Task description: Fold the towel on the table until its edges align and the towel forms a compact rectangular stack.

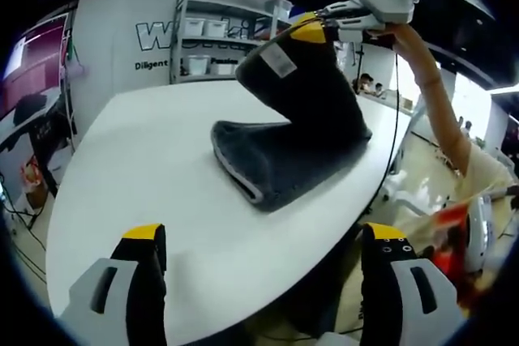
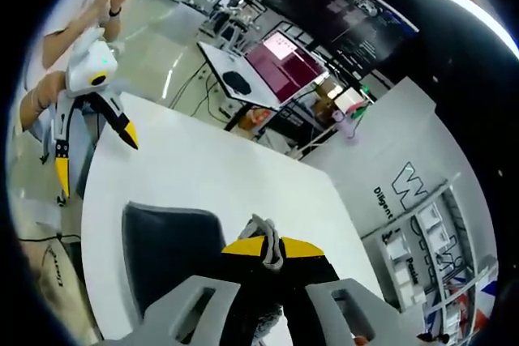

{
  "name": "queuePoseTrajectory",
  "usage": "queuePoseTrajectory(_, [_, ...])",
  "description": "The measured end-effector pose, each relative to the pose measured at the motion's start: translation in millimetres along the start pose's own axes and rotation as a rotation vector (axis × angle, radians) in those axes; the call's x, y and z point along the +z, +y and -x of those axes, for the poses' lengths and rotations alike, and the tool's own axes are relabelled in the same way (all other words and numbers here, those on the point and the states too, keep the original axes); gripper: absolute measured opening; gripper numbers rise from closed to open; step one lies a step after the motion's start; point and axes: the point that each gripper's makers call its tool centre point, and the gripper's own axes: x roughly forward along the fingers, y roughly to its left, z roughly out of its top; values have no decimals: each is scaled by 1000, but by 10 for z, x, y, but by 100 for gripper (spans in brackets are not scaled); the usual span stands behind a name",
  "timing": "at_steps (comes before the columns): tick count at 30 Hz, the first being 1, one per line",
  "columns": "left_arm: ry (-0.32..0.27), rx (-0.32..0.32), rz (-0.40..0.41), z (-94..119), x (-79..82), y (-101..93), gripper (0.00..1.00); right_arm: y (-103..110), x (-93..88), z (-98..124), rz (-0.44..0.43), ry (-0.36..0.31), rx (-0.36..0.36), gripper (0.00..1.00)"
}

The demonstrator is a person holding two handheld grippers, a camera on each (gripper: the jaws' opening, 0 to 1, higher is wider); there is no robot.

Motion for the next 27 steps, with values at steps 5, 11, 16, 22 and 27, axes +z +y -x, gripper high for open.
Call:
queuePoseTrajectory(5, [5,1,-1,-3,-7,8,99,60,88,-29,8,-17,0,2])
queuePoseTrajectory(11, [5,1,3,-17,-28,5,99,207,148,-109,31,-19,12,2])
queuePoseTrajectory(16, [7,-3,6,-24,-38,11,99,365,142,-237,55,-5,35,2])
queuePoseTrajectory(22, [4,2,10,7,-47,40,98,544,144,-347,65,2,72,2])
queuePoseTrajectory(27, [9,2,14,12,-90,48,98,747,127,-377,75,9,124,2])
